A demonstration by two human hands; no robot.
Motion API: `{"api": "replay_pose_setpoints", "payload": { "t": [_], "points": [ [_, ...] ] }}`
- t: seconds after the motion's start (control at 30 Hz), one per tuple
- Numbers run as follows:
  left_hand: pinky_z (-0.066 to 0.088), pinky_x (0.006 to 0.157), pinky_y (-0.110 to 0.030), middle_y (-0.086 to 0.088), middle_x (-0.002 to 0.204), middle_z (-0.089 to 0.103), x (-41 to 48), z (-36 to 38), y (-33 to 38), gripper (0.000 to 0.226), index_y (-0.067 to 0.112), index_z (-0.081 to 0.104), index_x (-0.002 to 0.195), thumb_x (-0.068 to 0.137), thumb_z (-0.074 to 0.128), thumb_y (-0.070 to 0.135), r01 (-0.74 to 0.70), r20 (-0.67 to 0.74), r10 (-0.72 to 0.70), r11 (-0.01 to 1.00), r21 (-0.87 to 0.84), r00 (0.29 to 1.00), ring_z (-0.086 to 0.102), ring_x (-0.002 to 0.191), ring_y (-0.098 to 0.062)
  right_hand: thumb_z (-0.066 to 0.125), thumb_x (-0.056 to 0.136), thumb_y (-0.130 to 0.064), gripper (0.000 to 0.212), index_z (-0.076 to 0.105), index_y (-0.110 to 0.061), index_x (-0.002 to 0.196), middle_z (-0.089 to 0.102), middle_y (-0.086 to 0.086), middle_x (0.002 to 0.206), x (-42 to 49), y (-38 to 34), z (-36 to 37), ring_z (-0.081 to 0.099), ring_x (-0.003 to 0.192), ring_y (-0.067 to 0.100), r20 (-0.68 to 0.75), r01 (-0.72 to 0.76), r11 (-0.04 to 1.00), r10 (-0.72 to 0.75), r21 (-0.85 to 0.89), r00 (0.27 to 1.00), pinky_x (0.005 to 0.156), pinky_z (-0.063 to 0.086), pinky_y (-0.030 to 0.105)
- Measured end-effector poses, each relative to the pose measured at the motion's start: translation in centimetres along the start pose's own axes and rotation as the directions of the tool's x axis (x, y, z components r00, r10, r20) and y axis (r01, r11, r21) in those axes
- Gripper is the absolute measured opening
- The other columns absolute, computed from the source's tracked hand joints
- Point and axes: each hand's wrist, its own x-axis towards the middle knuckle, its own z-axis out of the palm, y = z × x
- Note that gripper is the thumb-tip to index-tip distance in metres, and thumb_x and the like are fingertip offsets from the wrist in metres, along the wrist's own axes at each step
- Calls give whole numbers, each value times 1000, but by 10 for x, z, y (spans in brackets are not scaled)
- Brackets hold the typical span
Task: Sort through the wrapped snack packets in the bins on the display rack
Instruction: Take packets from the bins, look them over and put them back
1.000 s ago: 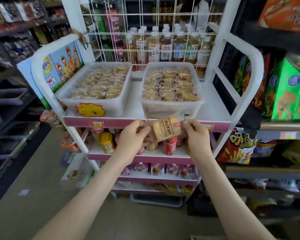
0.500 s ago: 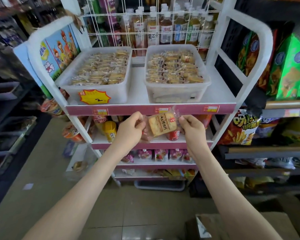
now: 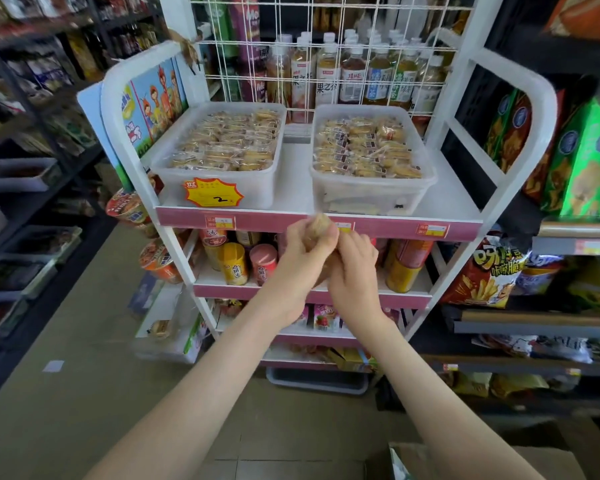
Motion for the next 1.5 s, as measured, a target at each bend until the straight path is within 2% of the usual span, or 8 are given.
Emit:
{"api": "replay_pose_setpoints", "payload": {
  "t": [0.13, 0.23, 0.33, 0.5, 0.8, 1.0, 1.2, 1.5],
  "points": [
    [52, 67, -24, 3, 108, 63, 4, 0, -3, 21, 25, 48, 122, 101, 48, 26, -106, -156, 102, 994, -17, 982, 63, 92, -8, 47, 88, -5, 17, 63, -10, 89, 58, -2, 82, 1, -3, -13, 50, 81, 15, 102, 143, 981, -157, 129, 982, 78, 37, 31],
    [57, 82, -49, 1, 102, 67, 7, -13, 0, 16, 22, 55, 115, 100, 50, 23, -85, -145, 81, 996, -24, 986, 68, 86, -16, 52, 89, -3, 25, 64, -20, 103, 57, -20, 94, 5, -6, -33, 53, 92, 11, 37, 102, 973, -112, 208, 993, 84, 39, 18],
    [43, 97, -66, -3, 99, 72, 4, -24, 3, 14, 20, 60, 105, 92, 59, 24, -56, -66, 53, 998, -41, 996, 69, 93, -26, 54, 93, -6, 28, 60, -23, 115, 56, -21, 103, 16, 0, -48, 55, 100, 10, -22, -134, 975, 140, 177, 990, 84, 43, 18],
    [55, 87, -52, -12, 113, 66, -3, -29, 5, 31, 18, 63, 109, 79, 63, 26, -28, 104, 28, 1000, 0, 994, 68, 101, -33, 52, 98, -17, 17, 66, -24, 105, 67, -4, 96, 26, 7, -62, 60, 85, 5, 285, -511, 738, 424, 442, 860, 67, 48, 14],
    [50, 83, -17, 14, 114, 63, -10, -30, 9, 25, 38, 58, 119, 95, 58, 33, -237, 166, 172, 793, 562, 971, 59, 100, 6, 61, 92, -22, 13, 66, -34, 94, 66, -5, 94, 30, 9, -63, 62, 90, 13, 407, -493, 759, 326, 425, 853, 84, 51, 34],
    [46, 83, -11, 11, 107, 66, -8, -27, 2, 31, 23, 54, 118, 90, 66, 30, -256, -21, 396, 632, 732, 918, 61, 102, -3, 59, 94, -17, 14, 64, -30, 91, 59, -10, 89, 32, 4, -63, 54, 86, 10, 431, -376, 844, 196, 383, 881, 80, 42, 29],
    [55, 77, -37, -2, 104, 70, -13, -20, -3, 37, 16, 50, 127, 93, 62, 26, -347, 133, 522, 338, 874, 842, 68, 91, -20, 66, 87, -23, 10, 67, -25, 97, 54, -22, 97, 33, -12, -51, 44, 107, 10, 314, -112, 977, 51, 181, 948, 95, 33, 32],
    [57, 74, -31, 3, 105, 68, -14, -34, -22, 34, 15, 55, 121, 89, 68, 21, -449, 150, 633, 344, 825, 759, 68, 90, -15, 62, 89, -6, 24, 65, -28, 82, 63, -13, 81, 27, 6, -48, 57, 78, 11, 346, -272, 850, 114, 451, 931, 70, 46, 19]
  ]
}}
